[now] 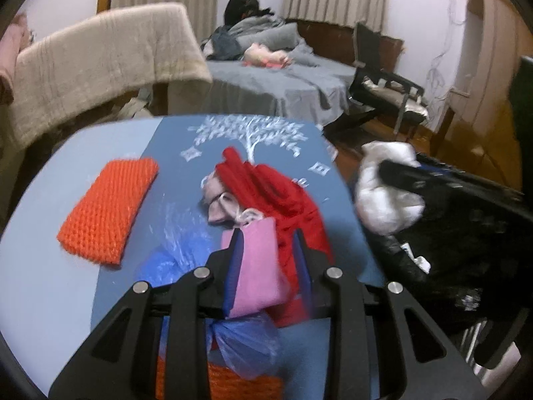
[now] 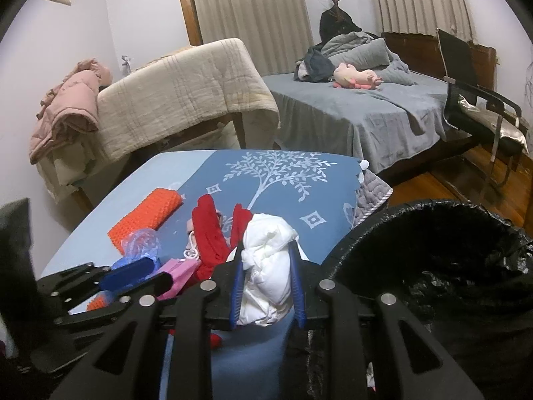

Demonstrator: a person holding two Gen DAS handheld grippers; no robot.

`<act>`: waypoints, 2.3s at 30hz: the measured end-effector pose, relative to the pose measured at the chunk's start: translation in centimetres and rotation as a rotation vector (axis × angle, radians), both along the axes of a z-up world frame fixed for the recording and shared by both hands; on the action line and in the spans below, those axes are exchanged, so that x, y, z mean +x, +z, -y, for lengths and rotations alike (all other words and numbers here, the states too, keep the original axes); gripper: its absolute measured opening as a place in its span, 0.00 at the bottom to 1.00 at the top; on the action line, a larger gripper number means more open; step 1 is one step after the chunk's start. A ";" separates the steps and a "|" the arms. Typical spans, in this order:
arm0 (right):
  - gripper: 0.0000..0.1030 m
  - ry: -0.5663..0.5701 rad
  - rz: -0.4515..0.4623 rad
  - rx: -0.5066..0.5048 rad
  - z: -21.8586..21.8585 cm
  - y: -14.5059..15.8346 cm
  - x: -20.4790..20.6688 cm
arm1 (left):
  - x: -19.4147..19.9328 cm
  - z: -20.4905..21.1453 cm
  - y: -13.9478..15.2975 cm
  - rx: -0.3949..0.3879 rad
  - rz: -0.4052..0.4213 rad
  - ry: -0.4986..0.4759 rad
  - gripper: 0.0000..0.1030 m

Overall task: Collect trash
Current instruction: 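Carry the pink bag and white tissue over the trash bin with both grippers, then open both grippers to drop the pink bag and tissue into the bin, then move both tools back over the remaining items on the table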

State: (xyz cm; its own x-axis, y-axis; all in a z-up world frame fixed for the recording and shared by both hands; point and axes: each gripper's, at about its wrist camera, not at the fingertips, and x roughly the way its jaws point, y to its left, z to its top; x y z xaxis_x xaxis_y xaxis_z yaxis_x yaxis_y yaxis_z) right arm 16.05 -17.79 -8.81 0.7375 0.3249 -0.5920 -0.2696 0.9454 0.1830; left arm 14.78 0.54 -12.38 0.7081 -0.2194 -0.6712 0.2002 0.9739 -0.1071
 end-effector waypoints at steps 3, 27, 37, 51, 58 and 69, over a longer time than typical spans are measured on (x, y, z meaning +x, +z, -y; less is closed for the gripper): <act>0.24 -0.004 -0.006 0.001 0.1 -0.1 0.2 | 0.8 -0.2 -0.8 0.008 -0.020 0.015 0.28; 0.24 -0.042 0.077 0.017 2.5 3.0 -1.1 | -0.5 1.8 5.8 -0.063 0.147 -0.032 0.03; 0.24 -0.155 0.104 -0.003 7.7 4.4 -3.0 | 0.1 7.1 7.3 -0.098 0.163 -0.132 0.03; 0.32 -0.387 0.052 -0.044 17.0 2.6 -5.5 | 1.4 17.4 5.6 -0.150 0.093 -0.371 0.16; 0.59 -0.443 0.069 -0.050 18.5 2.5 -6.5 | 0.6 16.3 5.4 -0.121 0.108 -0.338 0.35; 0.94 -0.351 0.125 -0.028 12.8 3.4 -5.9 | -1.8 7.8 6.9 -0.022 0.180 -0.135 0.66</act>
State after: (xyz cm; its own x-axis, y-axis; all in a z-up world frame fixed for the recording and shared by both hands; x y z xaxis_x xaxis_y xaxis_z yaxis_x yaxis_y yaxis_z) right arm 10.16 -30.60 -5.40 0.8684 0.0247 -0.4952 0.0530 0.9884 0.1422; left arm 12.96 -7.25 -5.47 0.7791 -0.3333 -0.5310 0.3460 0.9349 -0.0792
